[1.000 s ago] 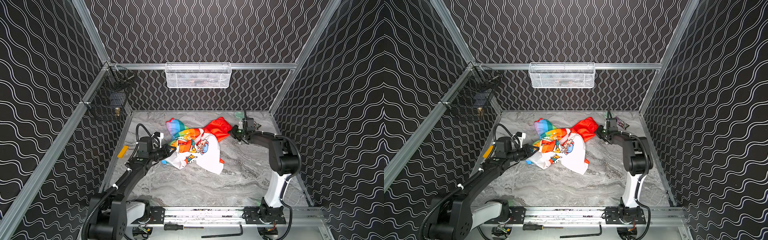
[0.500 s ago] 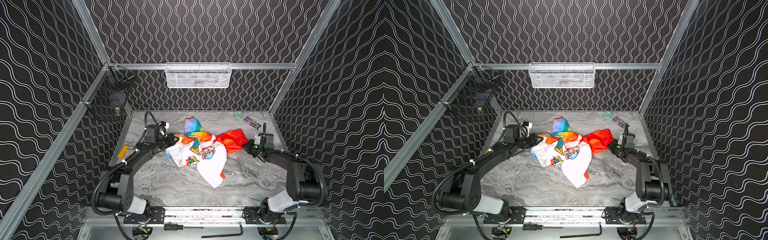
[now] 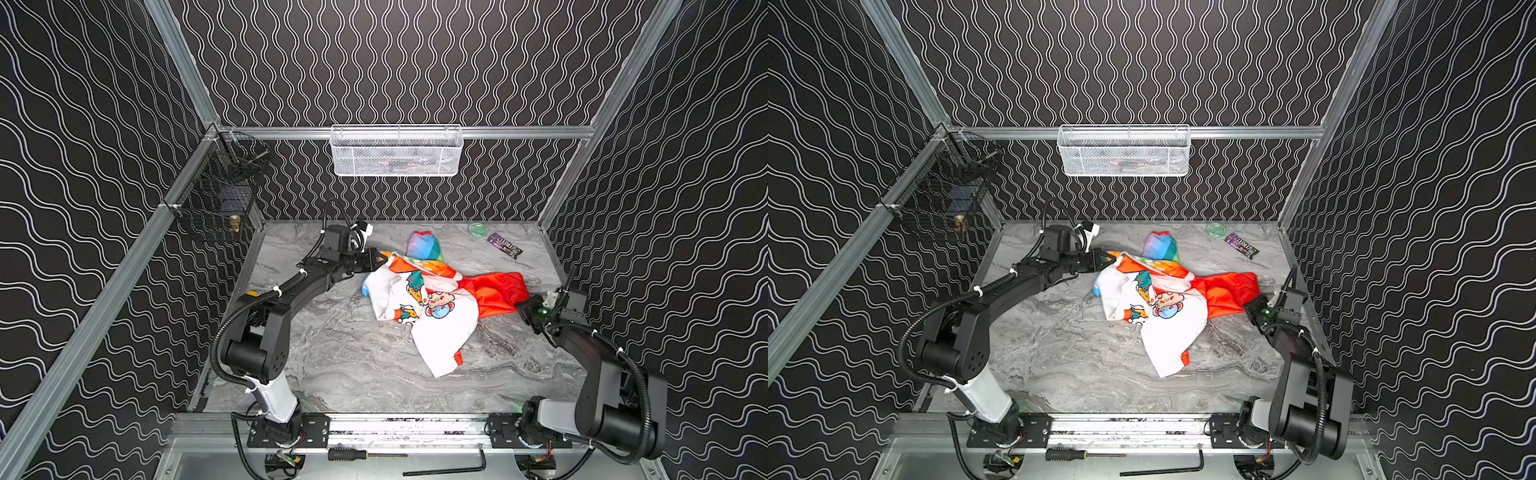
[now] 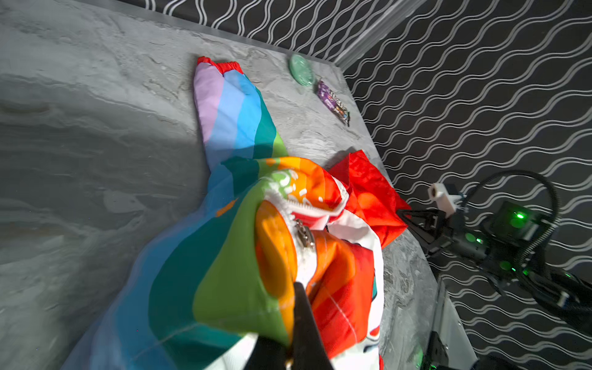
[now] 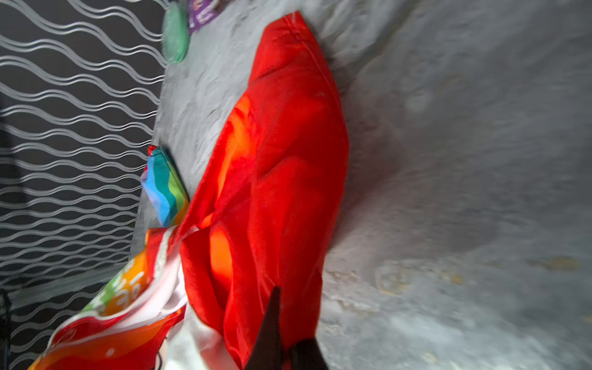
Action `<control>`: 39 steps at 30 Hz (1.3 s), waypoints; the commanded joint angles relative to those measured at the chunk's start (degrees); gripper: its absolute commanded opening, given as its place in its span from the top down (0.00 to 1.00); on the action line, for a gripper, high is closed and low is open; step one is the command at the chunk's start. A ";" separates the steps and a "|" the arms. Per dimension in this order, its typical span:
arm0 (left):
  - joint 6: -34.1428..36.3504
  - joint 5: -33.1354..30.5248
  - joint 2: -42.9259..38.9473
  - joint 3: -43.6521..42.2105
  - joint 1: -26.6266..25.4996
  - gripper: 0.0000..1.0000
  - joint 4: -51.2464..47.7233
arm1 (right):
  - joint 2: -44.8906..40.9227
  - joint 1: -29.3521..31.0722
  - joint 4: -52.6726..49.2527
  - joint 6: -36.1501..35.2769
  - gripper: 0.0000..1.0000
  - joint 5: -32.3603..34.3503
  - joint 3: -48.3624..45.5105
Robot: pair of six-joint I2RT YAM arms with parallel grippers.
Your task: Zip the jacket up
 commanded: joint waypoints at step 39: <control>-3.77 25.89 -2.44 -0.55 3.51 1.00 -6.41 | 14.31 46.75 5.76 -24.34 0.40 -8.09 24.25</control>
